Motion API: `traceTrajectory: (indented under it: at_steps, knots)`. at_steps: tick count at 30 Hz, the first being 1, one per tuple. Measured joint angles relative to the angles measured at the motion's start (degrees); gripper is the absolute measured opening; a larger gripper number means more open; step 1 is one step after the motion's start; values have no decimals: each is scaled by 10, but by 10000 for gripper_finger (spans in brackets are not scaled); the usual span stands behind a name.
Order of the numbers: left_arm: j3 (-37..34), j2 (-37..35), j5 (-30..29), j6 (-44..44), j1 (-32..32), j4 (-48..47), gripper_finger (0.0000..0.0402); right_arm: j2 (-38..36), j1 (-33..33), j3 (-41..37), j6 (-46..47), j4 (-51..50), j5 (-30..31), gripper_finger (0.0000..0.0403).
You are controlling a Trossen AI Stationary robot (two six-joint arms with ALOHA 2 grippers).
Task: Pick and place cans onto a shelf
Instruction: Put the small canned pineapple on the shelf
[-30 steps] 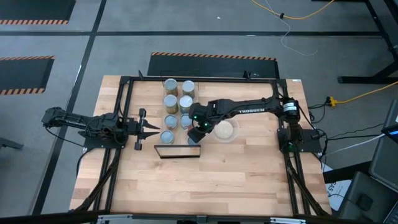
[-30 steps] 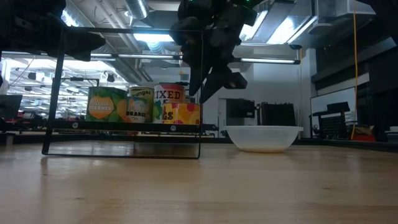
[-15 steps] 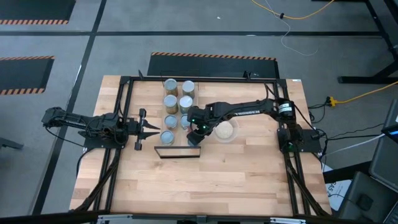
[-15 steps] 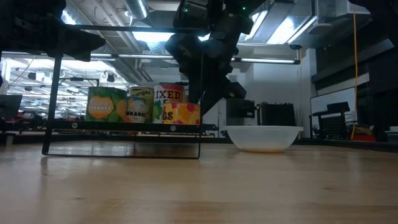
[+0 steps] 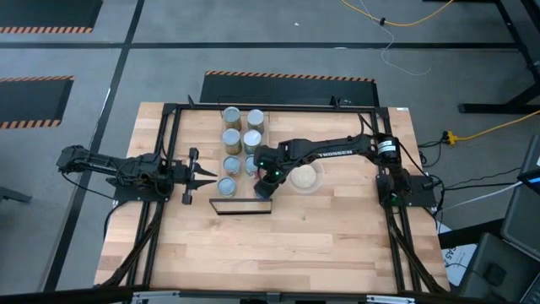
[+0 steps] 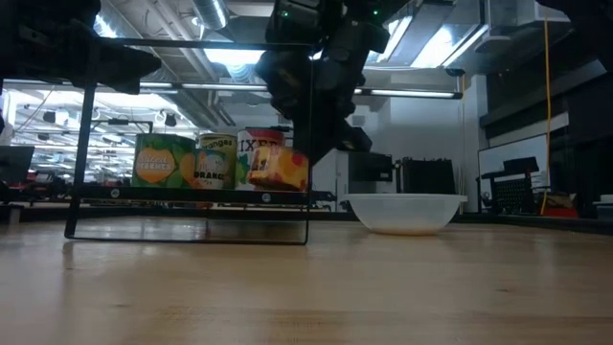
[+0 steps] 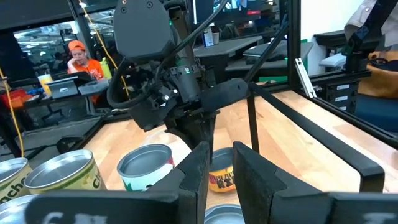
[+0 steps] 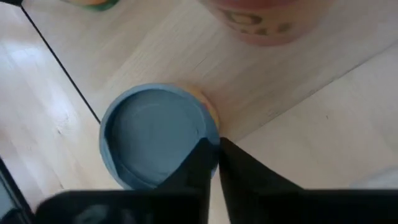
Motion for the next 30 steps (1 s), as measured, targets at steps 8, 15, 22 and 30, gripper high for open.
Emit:
traceTrajectory:
  at_steps: [8, 15, 22, 30]
  knots:
    - [0, 0, 0, 0, 0, 0, 64, 0, 0, 0, -99, 14, 7, 17]
    - [0, 0, 0, 0, 0, 0, 64, 0, 0, 0, -189, 22, 7, 18]
    - [0, 0, 0, 0, 0, 0, 64, 0, 0, 0, -291, 46, 7, 18]
    - [0, 0, 0, 0, 0, 0, 64, 0, 0, 0, -387, 47, 7, 19]
